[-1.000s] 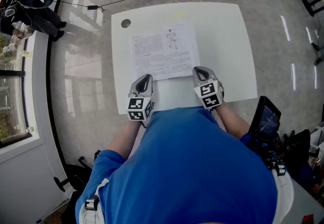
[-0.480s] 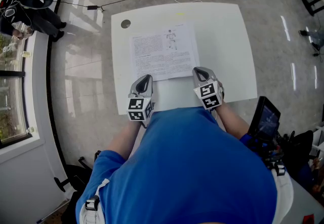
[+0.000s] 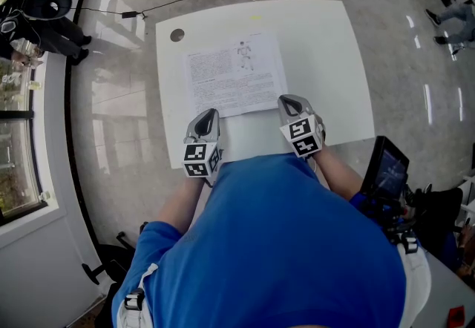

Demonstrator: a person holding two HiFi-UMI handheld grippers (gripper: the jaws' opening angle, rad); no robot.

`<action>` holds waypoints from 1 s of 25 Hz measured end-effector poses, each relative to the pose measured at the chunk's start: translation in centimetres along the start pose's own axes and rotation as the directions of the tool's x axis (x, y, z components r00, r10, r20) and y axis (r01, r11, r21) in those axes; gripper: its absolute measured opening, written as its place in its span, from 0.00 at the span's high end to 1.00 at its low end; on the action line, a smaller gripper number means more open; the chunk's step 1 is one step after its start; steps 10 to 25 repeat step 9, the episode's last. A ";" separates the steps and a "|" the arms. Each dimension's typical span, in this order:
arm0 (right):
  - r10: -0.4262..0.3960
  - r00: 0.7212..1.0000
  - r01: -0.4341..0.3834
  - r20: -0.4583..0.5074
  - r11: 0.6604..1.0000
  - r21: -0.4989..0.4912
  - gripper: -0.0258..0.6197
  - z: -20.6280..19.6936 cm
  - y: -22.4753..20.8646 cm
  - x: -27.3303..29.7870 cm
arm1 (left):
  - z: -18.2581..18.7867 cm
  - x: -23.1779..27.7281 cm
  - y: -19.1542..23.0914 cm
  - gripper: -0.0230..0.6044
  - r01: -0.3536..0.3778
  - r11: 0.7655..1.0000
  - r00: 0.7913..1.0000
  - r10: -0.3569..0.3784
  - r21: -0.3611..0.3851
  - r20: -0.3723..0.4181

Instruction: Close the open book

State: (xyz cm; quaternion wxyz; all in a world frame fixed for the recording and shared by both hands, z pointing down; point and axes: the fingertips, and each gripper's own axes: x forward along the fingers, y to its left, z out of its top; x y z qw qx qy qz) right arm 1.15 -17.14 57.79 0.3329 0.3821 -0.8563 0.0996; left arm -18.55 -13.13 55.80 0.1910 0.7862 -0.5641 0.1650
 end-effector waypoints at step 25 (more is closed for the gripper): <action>-0.003 1.000 0.003 -0.004 1.000 0.003 0.96 -0.1 0.1 -0.1 | 0.0 0.0 -0.1 0.93 0.006 1.000 1.000 -0.006 -0.012 -0.008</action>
